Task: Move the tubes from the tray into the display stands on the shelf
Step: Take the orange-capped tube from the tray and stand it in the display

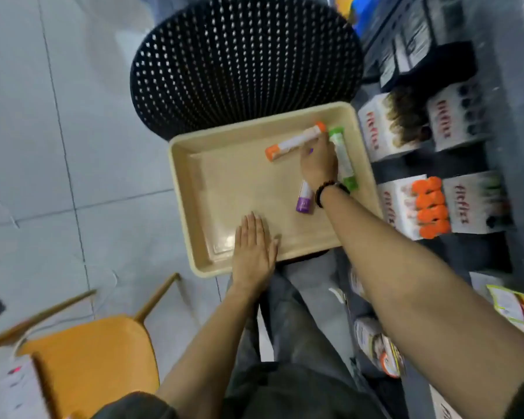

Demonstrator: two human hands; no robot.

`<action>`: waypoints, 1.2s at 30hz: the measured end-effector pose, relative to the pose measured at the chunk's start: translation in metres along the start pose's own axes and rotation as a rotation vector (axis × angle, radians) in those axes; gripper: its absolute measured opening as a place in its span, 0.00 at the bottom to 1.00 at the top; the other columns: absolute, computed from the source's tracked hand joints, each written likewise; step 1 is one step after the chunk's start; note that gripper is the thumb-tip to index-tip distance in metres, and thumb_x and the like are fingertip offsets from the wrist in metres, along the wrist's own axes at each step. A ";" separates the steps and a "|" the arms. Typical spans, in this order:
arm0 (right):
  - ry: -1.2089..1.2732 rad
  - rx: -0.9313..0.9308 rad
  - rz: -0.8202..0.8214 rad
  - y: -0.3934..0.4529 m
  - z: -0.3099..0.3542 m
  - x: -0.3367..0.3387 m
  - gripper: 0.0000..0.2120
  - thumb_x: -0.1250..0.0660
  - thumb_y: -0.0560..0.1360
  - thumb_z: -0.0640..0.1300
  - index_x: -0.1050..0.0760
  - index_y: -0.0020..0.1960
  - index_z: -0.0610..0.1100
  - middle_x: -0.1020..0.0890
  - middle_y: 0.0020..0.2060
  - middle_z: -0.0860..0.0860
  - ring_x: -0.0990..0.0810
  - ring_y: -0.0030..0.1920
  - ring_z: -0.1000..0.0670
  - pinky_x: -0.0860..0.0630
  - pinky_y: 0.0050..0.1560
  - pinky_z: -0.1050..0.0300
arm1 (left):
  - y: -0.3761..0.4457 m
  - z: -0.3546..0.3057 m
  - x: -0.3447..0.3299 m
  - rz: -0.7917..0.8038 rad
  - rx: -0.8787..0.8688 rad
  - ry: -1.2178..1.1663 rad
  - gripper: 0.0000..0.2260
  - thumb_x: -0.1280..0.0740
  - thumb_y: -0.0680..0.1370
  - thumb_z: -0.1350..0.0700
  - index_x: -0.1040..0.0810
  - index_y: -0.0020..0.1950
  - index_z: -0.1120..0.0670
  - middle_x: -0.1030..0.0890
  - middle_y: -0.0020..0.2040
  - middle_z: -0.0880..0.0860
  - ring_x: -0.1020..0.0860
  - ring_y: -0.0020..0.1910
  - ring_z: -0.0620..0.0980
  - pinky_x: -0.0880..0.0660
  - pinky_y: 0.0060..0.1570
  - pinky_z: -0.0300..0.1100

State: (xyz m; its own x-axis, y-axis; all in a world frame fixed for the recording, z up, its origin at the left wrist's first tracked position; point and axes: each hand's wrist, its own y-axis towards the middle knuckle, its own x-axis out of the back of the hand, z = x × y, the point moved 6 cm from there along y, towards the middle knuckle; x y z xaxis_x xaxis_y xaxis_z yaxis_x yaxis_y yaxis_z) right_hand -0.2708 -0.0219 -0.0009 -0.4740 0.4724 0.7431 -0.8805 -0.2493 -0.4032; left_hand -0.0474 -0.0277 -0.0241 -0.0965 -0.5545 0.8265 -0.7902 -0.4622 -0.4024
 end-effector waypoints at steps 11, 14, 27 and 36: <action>0.022 -0.246 -0.135 0.071 -0.006 0.001 0.16 0.38 0.77 0.48 0.28 0.60 0.40 0.21 0.59 0.40 0.23 0.59 0.40 0.26 0.56 0.50 | 0.007 0.011 -0.015 -0.007 0.060 0.084 0.27 0.55 0.79 0.48 0.43 0.73 0.63 0.37 0.73 0.62 0.39 0.73 0.60 0.44 0.71 0.55; 0.024 -0.262 -0.141 0.075 -0.006 -0.001 0.15 0.38 0.77 0.47 0.25 0.58 0.39 0.20 0.57 0.41 0.22 0.57 0.41 0.26 0.49 0.54 | 0.006 0.011 -0.016 -0.004 0.058 0.092 0.27 0.56 0.79 0.48 0.45 0.73 0.63 0.38 0.74 0.62 0.40 0.73 0.59 0.45 0.72 0.55; 0.345 -0.398 -0.208 0.068 -0.010 -0.001 0.12 0.33 0.69 0.43 0.20 0.49 0.38 0.15 0.48 0.45 0.17 0.47 0.46 0.25 0.40 0.61 | 0.007 0.009 -0.010 -0.015 0.040 0.063 0.28 0.53 0.78 0.47 0.42 0.72 0.64 0.36 0.72 0.63 0.38 0.72 0.61 0.45 0.71 0.55; 0.340 -0.046 -0.062 0.038 0.008 0.022 0.11 0.34 0.68 0.42 0.28 0.34 0.34 0.31 0.32 0.44 0.35 0.34 0.50 0.36 0.34 0.60 | 0.005 0.008 -0.011 -0.021 0.024 0.036 0.27 0.52 0.79 0.47 0.45 0.73 0.64 0.39 0.74 0.63 0.43 0.74 0.61 0.48 0.73 0.53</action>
State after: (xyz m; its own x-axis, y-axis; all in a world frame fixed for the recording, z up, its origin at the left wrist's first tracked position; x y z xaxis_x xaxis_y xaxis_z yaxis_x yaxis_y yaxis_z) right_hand -0.3147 -0.0275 0.0042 -0.3843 0.7417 0.5498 -0.9027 -0.1769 -0.3923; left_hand -0.0457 -0.0294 -0.0389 -0.1019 -0.5194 0.8484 -0.7776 -0.4903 -0.3936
